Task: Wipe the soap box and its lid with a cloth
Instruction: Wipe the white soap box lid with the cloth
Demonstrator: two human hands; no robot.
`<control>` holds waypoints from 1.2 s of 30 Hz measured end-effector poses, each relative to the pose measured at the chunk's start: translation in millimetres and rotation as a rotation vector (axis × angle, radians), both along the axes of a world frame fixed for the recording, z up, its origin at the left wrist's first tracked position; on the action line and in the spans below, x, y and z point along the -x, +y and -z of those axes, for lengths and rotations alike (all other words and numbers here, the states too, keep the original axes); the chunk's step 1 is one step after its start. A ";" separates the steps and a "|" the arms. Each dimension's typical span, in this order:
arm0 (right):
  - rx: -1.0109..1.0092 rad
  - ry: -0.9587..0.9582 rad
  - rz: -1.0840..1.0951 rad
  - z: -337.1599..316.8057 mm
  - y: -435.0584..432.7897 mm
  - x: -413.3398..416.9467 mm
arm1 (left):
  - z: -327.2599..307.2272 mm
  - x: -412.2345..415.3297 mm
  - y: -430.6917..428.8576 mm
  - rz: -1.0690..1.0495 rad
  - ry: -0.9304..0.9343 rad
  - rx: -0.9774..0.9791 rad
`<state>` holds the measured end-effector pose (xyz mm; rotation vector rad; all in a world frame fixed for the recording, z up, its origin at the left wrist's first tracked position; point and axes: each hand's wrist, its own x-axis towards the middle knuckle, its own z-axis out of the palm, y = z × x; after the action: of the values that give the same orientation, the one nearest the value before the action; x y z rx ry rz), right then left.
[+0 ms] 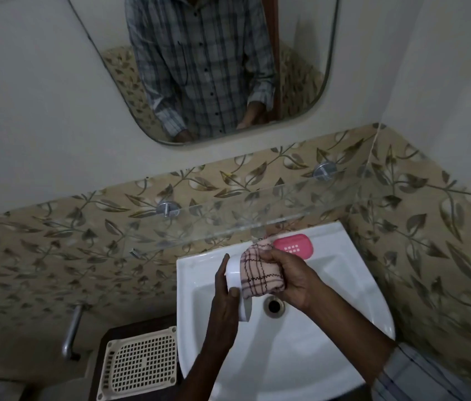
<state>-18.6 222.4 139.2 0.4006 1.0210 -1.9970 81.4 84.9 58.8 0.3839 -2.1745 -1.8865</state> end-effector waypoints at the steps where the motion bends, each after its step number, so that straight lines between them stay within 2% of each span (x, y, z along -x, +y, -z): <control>1: 0.042 0.042 0.025 1.4 6.5 1.4 | -2.9 0.1 -4.8 -0.008 -0.008 -0.005; 3: 0.093 0.181 0.103 3.9 20.1 7.4 | -5.9 -0.3 -11.9 -0.038 -0.096 0.018; 4: 0.047 0.272 0.141 5.4 26.8 12.0 | -5.4 -1.6 -14.5 -0.032 -0.130 0.054; 6: -0.288 0.568 0.157 10.8 34.9 18.7 | -6.6 -2.6 -13.8 -0.001 -0.188 0.157; 8: -0.635 0.860 0.054 8.7 30.6 15.3 | -9.4 3.9 -7.8 0.021 -0.204 0.201; 12: -0.691 1.387 -0.408 23.2 -1.7 -18.8 | -19.1 11.8 18.5 -0.119 -0.152 0.272; 14: -0.792 1.795 -0.460 39.5 -11.0 -35.4 | -18.8 8.6 23.2 -0.135 -0.173 0.190; 15: -0.818 1.905 -0.413 46.1 -11.0 -32.5 | -17.4 7.3 24.2 -0.142 -0.208 0.201; 16: -0.799 1.833 -0.414 47.1 -9.4 -30.2 | -18.0 4.4 24.5 -0.154 -0.236 0.258; 17: -0.753 1.675 -0.385 46.7 -7.4 -28.8 | -16.3 4.5 24.3 -0.202 -0.233 0.244; 19: -0.676 1.321 -0.307 45.6 -9.8 -25.7 | -16.8 6.0 21.4 -0.336 -0.156 0.313; 20: -0.681 1.254 -0.260 44.2 -12.6 -25.0 | -22.6 4.9 21.7 -0.365 -0.107 0.333; 21: -0.687 1.274 -0.202 41.8 -16.4 -27.0 | -24.3 5.1 20.7 -0.367 -0.061 0.322; 24: -0.712 1.553 -0.175 33.7 -20.3 -34.5 | -28.6 9.8 18.1 -0.352 0.026 0.305; 25: -0.729 1.590 -0.174 33.2 -18.9 -32.1 | -30.9 12.3 17.5 -0.350 0.041 0.301; 26: -0.737 1.550 -0.166 32.6 -18.2 -28.9 | -32.9 14.5 17.8 -0.348 0.049 0.293; 30: -0.772 1.155 -0.052 38.1 -20.0 -32.5 | -25.2 11.6 29.3 -0.450 0.019 0.176; 33: -0.846 0.929 -0.102 49.0 -15.7 -37.9 | -22.9 13.4 36.4 -0.522 0.020 0.053; 36: -0.701 0.566 -0.090 56.7 -13.6 -45.7 | -28.5 20.5 35.0 -0.593 0.030 -0.041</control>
<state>27.1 208.7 82.4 0.1360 2.0662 -1.6465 60.9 119.8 87.3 0.8868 -1.7374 -1.5820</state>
